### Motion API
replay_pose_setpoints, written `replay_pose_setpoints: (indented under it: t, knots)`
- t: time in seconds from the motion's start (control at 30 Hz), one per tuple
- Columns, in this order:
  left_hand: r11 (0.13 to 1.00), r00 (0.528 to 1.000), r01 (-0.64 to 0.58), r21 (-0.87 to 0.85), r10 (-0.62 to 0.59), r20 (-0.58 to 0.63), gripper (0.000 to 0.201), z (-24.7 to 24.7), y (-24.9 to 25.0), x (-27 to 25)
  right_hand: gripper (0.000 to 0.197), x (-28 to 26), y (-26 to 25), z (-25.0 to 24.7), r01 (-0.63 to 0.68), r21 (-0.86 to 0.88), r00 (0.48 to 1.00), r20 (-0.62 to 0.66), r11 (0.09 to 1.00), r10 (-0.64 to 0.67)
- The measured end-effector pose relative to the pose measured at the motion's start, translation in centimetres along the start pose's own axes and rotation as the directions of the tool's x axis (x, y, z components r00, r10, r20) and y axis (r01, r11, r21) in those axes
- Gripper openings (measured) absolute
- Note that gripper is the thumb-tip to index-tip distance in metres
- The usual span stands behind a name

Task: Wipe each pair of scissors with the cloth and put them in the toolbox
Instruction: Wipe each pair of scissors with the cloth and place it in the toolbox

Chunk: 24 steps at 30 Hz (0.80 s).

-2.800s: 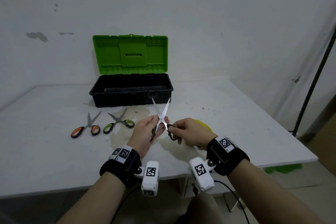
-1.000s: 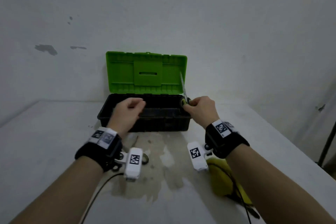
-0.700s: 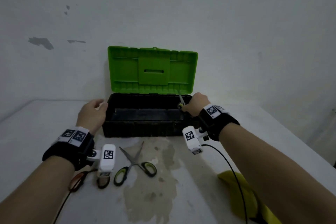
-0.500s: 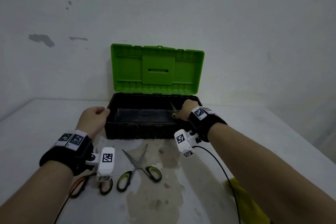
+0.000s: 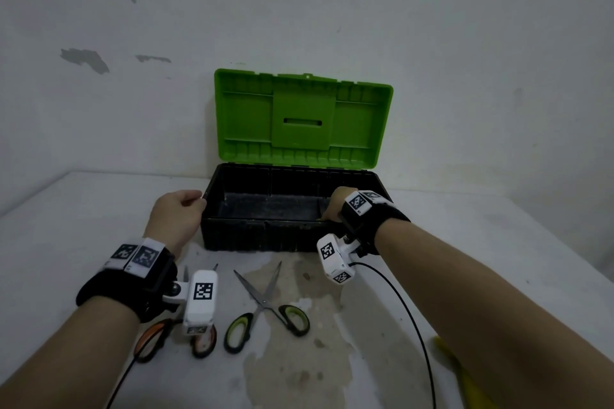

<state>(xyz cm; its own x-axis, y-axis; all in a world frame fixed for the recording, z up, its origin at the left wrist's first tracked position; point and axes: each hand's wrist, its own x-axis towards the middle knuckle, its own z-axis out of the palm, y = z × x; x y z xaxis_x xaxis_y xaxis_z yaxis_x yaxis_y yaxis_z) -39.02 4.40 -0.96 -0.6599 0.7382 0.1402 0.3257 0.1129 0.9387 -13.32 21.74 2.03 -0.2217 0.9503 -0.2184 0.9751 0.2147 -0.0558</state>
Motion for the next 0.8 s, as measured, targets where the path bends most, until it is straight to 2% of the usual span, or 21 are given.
replay_pose_setpoints:
  t: [0.13, 0.27, 0.33, 0.4, 0.5, 0.67, 0.73, 0.8]
  knots:
    - [1.000, 1.000, 0.010, -0.019, -0.010, 0.006, 0.035, -0.1, 0.2, -0.2, 0.036, 0.1, 0.3, -0.1, 0.014, 0.013, 1.000, 0.019, 1.000, -0.014]
    - [0.998, 0.999, 0.041, -0.056, -0.040, 0.033, 0.039, -0.5, 0.3, -0.8, 0.030, -3.7, 0.2, -1.3, 0.075, 0.043, 0.997, 0.005, 0.996, -0.075]
    - [0.999, 0.998, 0.038, -0.035, -0.036, 0.042, 0.038, -0.6, 0.8, -1.5, 0.029, -4.8, 0.5, -1.7, 0.093, 0.150, 0.996, -0.023, 0.984, -0.091]
    - [1.000, 0.999, 0.017, -0.005, -0.016, 0.048, 0.039, -0.7, 1.3, -2.6, 0.033, -6.2, 0.6, -2.1, 0.086, 0.224, 0.992, -0.109, 0.971, -0.063]
    - [0.996, 0.997, -0.037, 0.076, 0.031, 0.073, 0.038, -1.2, 2.4, -5.2, 0.031, -9.8, 0.9, -2.2, 0.141, 0.254, 0.969, -0.233, 0.957, -0.081]
    - [0.958, 0.982, -0.114, 0.264, 0.069, 0.175, 0.036, -1.9, 3.3, -10.8, 0.027, -18.0, 3.7, -0.3, 0.258, 0.216, 0.880, -0.454, 0.942, -0.137]
    - [0.929, 0.968, -0.145, 0.340, 0.062, 0.243, 0.034, -1.6, 3.2, -13.1, 0.027, -20.7, 5.5, 0.9, 0.249, 0.224, 0.876, -0.466, 0.942, -0.121]
    - [0.897, 0.952, -0.148, 0.417, 0.015, 0.307, 0.032, -1.2, 3.2, -15.3, 0.025, -22.9, 7.8, 2.0, 0.195, 0.233, 0.896, -0.438, 0.953, -0.076]
